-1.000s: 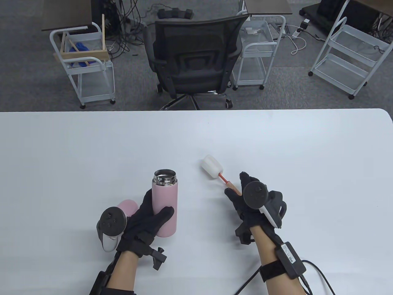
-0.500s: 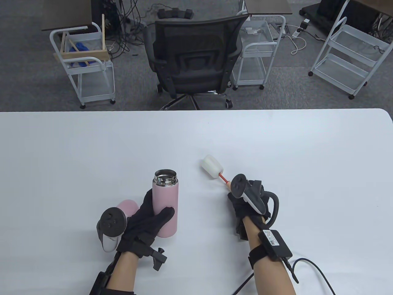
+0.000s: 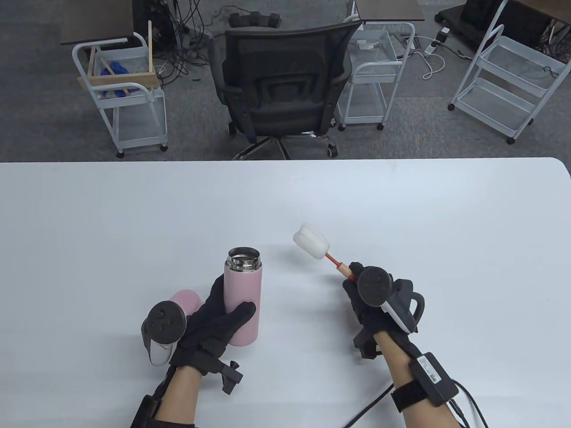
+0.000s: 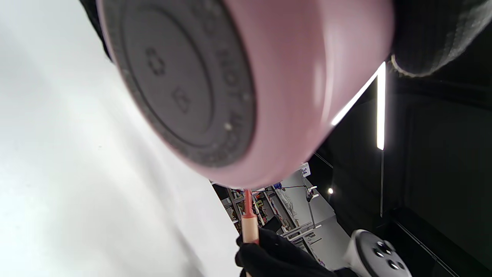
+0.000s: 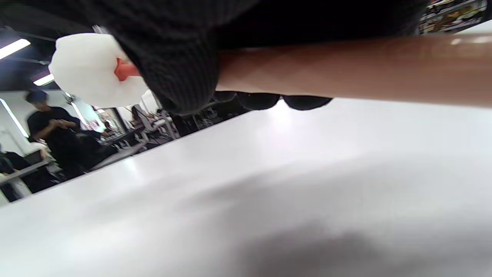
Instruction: Insert cup brush into the thermos (Clean the thermos with cup brush)
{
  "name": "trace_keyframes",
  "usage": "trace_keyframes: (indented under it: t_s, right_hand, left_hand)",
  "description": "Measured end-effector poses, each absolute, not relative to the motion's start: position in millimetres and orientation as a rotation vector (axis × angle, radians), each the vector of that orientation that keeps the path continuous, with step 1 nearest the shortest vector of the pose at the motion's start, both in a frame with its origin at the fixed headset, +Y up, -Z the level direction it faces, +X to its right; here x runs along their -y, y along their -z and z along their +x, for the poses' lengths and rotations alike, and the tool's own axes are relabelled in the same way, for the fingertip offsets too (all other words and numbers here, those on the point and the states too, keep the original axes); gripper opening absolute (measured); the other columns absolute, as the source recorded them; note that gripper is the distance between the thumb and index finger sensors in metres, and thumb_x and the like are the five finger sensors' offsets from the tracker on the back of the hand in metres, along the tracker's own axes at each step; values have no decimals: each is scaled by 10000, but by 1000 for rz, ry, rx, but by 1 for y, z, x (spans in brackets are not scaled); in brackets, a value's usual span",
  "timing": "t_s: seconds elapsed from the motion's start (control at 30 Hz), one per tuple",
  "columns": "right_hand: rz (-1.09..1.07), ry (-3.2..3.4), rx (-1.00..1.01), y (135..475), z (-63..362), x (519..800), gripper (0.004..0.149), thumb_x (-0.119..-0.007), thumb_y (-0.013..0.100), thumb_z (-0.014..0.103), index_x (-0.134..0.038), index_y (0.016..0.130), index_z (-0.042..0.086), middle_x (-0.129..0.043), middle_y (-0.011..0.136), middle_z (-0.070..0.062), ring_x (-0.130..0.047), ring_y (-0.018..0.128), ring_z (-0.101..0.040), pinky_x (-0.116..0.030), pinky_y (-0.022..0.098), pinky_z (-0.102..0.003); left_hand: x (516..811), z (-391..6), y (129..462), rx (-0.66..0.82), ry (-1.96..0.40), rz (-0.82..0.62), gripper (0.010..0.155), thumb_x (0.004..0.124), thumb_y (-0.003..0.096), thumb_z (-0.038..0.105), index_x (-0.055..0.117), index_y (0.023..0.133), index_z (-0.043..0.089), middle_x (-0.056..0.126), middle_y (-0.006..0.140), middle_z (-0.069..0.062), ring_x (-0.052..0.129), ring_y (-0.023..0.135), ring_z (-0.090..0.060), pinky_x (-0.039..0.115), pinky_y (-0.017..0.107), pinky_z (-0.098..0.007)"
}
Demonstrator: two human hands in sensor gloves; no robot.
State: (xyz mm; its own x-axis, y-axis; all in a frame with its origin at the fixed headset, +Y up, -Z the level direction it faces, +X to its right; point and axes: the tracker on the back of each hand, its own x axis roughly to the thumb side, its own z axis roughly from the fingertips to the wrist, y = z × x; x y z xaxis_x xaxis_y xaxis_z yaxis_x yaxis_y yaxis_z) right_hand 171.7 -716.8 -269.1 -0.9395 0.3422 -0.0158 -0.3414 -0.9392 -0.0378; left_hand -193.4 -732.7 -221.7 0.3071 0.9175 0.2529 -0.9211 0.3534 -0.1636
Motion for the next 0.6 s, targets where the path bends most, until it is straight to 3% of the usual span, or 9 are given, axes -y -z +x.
trace_keyframes:
  t_s: [0.37, 0.6]
  right_hand:
    - [105, -2662, 223, 240, 201, 695, 535, -795, 580, 364, -695, 1070, 176, -773, 1005, -161, -839, 833, -410, -661, 650, -626]
    - [348, -2783, 173, 237, 211, 693, 537, -778, 571, 357, -675, 1082, 224, -750, 1022, -124, -768, 914, -418, -563, 698, -697]
  left_hand:
    - [722, -186, 219, 358, -905, -13, 813, 672, 580, 677, 381, 1117, 140, 509, 1149, -262, 642, 1006, -520, 689, 684, -600]
    - [734, -180, 225, 463, -767, -300, 805, 686, 581, 680, 415, 1123, 151, 539, 1153, -256, 667, 1009, -515, 707, 686, -592]
